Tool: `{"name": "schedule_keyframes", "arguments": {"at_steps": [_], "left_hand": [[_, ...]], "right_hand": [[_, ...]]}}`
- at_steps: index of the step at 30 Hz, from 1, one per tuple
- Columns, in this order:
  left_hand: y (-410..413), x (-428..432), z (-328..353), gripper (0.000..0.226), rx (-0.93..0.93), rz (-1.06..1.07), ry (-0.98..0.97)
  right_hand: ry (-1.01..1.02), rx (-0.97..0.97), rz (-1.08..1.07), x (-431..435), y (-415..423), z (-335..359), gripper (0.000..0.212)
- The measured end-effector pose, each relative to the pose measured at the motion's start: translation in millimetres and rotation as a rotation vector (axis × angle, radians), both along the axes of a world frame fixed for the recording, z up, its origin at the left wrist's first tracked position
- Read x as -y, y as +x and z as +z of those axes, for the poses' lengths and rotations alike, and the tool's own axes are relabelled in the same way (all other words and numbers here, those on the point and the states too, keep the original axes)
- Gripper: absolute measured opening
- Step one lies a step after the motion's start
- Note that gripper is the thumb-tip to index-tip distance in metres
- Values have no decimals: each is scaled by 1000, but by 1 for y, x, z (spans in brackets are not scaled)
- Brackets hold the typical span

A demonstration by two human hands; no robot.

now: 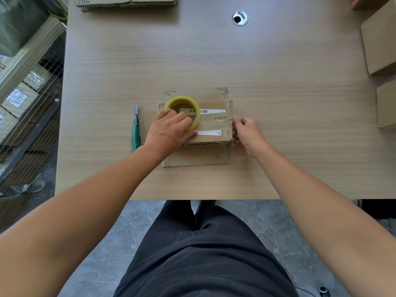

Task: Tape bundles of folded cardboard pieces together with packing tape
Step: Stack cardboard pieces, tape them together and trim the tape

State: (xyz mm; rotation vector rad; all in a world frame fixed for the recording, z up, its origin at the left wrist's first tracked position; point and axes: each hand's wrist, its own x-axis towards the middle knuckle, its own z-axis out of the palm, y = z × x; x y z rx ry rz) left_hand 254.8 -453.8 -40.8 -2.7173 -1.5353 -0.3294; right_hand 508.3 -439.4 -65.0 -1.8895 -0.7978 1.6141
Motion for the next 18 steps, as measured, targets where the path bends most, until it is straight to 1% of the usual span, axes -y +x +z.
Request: {"name": "schedule_keyframes", "arguments": {"at_steps": [2, 3, 4, 5, 6, 7, 8, 9, 10, 11, 12, 13, 14, 15, 18], "left_hand": [[-1, 0, 1, 32, -7, -2, -9], [0, 0, 1, 32, -10, -2, -13], [1, 0, 2, 32, -14, 1, -16], [1, 0, 3, 33, -20, 5, -19], [2, 0, 3, 33, -26, 9, -23], [2, -1, 4, 33, -31, 13, -27], [2, -1, 4, 33, -35, 17, -29], [2, -1, 4, 32, -38, 20, -27], [3, -1, 4, 32, -40, 19, -24], [3, -1, 5, 32, -44, 7, -22], [2, -2, 7, 32, -52, -16, -21], [0, -5, 10, 32, -65, -48, -24], [-4, -8, 15, 33, -76, -83, -27], [-9, -12, 21, 35, -78, -116, -31], [-25, -25, 45, 40, -51, -228, -81]], "right_hand": [[-34, 175, 144, -8, 5, 6, 27], [-68, 230, 167, -13, 9, 11, 30], [-93, 270, 161, -17, 14, 14, 39], [-81, 314, 132, -21, 16, 18, 45], [-1, 383, 98, -22, 17, 19, 45], [136, 443, 59, -22, 14, 20, 40], [290, 454, 26, -19, 6, 22, 36], [418, 415, 45, -13, -4, 23, 35], [502, 365, 135, -7, -16, 21, 39], [552, 353, 283, 0, -28, 16, 44], [581, 408, 447, 6, -37, 10, 49], [603, 496, 563, 10, -42, 4, 53], [617, 569, 607, 11, -44, 0, 55], [621, 607, 603, 11, -44, -2, 57], [607, 600, 563, 10, -47, -1, 61]]}}
